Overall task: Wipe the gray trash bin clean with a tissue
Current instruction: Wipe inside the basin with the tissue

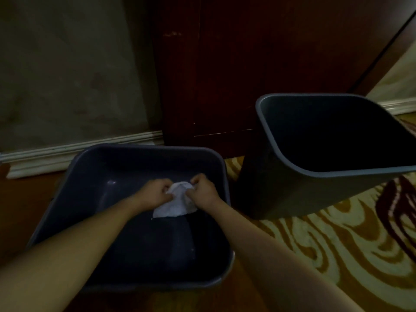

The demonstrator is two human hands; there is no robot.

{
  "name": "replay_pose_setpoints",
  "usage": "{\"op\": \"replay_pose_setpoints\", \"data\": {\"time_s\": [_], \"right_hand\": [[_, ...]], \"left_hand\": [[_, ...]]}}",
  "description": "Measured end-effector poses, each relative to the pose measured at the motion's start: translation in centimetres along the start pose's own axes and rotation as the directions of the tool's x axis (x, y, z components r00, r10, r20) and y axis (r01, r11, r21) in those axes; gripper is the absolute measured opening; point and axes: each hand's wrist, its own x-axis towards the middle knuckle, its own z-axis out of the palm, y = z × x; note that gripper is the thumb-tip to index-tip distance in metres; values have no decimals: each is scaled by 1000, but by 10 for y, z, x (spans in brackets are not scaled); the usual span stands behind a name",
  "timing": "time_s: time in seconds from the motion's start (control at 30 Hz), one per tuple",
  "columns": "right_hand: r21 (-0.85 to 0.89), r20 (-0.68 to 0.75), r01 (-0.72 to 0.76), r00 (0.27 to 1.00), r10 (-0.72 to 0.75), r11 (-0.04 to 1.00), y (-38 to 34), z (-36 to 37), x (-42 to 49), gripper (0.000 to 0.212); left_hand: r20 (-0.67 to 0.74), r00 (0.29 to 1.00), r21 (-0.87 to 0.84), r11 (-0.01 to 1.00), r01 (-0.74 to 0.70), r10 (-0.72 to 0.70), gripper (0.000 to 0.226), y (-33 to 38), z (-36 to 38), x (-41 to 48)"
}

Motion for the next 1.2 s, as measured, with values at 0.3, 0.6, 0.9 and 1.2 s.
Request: {"op": "replay_pose_setpoints", "data": {"time_s": [0.3,0.6,0.9,1.2], "right_hand": [[55,-66,91,994,-87,994,-14,-64,-37,36],[29,-204,178,964,-168,984,-5,-103,-90,25],[119,-261,148,959,-113,982,52,-139,-172,13],[637,-453,95,849,272,765,119,-191,-209,19]], "left_hand": [[-159,960,-100,964,-247,230,5,82,-43,-20],[7,951,-37,951,-308,309,14,155,-44,-44],[253,883,107,896,-431,394,16,220,-23,-84],[-19,791,159,783,-602,612,17,315,-12,-95]]}}
